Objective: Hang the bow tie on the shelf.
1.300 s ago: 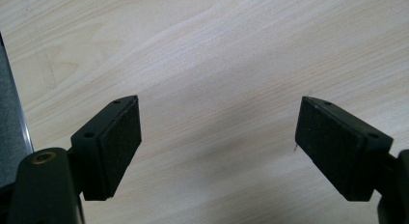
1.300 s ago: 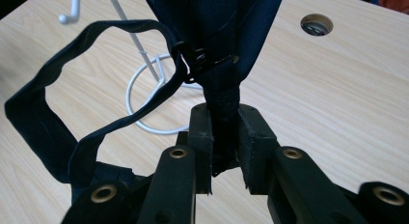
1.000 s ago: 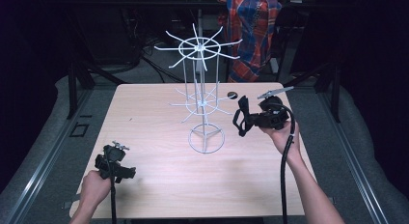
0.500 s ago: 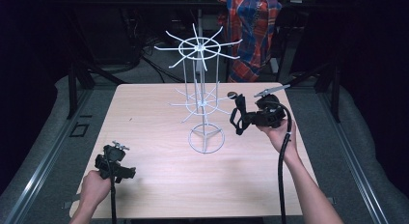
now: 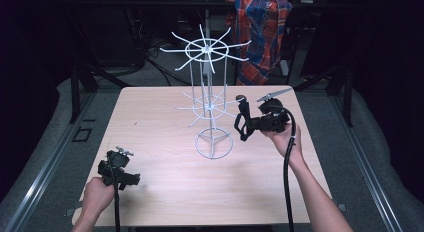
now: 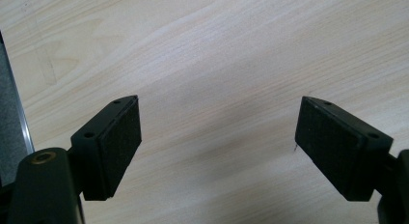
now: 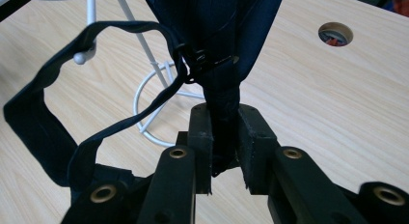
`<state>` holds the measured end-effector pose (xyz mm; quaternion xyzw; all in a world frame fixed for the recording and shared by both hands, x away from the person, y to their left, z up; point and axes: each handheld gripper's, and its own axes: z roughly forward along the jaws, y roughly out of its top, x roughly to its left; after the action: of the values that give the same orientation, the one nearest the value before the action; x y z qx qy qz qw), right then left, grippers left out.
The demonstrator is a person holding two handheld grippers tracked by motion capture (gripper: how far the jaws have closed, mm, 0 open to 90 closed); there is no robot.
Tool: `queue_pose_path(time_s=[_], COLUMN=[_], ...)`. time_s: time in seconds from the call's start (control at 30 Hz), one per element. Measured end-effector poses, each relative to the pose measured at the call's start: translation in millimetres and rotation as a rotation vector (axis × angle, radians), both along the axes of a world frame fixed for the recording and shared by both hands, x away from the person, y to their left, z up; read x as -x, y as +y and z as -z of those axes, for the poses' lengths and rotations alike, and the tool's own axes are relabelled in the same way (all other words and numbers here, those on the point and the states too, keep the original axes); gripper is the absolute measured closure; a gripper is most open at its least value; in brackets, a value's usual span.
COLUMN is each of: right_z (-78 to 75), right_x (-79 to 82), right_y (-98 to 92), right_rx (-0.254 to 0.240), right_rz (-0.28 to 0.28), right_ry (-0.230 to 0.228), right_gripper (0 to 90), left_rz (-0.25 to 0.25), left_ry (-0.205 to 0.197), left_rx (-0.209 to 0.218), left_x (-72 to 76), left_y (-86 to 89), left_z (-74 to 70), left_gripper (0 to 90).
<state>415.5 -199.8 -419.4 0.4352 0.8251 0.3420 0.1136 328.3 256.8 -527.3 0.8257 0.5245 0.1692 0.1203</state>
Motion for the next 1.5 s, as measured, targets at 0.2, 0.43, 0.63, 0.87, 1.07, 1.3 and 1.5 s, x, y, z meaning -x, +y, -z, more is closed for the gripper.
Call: queue_pose_path(time_s=[0.2, 0.43, 0.63, 0.87, 1.07, 1.3, 1.5], right_z=[4.6, 6.0, 6.0, 9.4, 14.2, 20.3, 24.1], right_x=[-3.6, -5.3, -6.1, -8.1, -10.6, -13.9, -15.8], right_y=[8.0, 12.4, 16.0, 22.0, 26.4, 31.2, 34.3], right_rx=[0.011, 0.010, 0.008, 0.010, 0.003, 0.002, -0.011], right_rz=[-0.015, -0.019, -0.022, -0.037, -0.048, -0.066, -0.070], right_ry=[0.014, 0.014, 0.016, 0.030, 0.046, 0.062, 0.072], right_gripper=[77.2, 77.1, 77.0, 76.9, 76.8, 76.8, 76.8], left_rz=[0.000, 0.001, 0.001, -0.002, 0.001, 0.000, 0.000], left_ry=[0.000, 0.002, 0.001, 0.002, 0.002, 0.004, 0.008], left_rx=[-0.002, -0.002, -0.003, -0.002, -0.001, -0.001, -0.003], left_x=[0.4, 0.3, 0.3, 0.7, 0.5, 0.5, 0.4], left_y=[0.3, 1.3, 0.7, 0.9, 1.3, 1.5, 1.8], left_z=[0.0, 0.1, 0.0, 0.0, 0.4, 0.7, 0.8], left_gripper=[16.8, 16.8, 16.8, 16.8, 16.8, 16.8, 16.8])
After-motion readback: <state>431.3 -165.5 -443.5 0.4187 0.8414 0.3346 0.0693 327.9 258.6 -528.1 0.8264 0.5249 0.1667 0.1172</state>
